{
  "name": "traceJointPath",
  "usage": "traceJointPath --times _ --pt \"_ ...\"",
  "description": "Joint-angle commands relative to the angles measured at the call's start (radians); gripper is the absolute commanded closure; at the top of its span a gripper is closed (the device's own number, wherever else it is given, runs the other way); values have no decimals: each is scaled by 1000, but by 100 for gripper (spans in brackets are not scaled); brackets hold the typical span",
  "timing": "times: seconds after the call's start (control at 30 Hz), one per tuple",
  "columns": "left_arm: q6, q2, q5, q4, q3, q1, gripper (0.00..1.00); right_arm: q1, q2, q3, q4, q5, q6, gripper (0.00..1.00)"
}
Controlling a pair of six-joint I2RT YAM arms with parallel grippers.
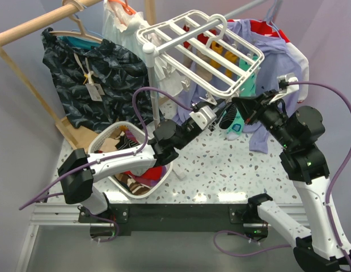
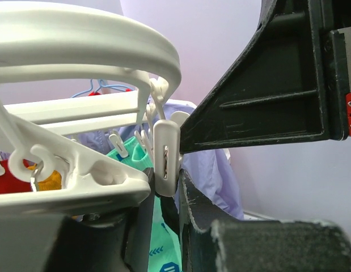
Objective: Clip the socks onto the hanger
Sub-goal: Open the clamp at the hanger.
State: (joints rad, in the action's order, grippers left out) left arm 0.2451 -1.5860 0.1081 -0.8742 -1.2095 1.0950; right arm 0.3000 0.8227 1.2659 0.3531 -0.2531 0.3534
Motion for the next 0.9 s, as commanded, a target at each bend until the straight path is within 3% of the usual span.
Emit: traceJointPath --times 0.0,0.13,0.57,0.87 --pt "-30 11 10 -19 -35 -3 92 1 -7 36 -5 -28 2 95" --pt "-46 23 28 -3 -35 -3 100 2 -14 36 1 -26 7 88" --pt "-112 32 77 76 -30 0 100 2 -51 16 30 -11 -8 53" --pt "-147 32 91 145 -48 6 100 2 -45 -3 -12 -31 19 38"
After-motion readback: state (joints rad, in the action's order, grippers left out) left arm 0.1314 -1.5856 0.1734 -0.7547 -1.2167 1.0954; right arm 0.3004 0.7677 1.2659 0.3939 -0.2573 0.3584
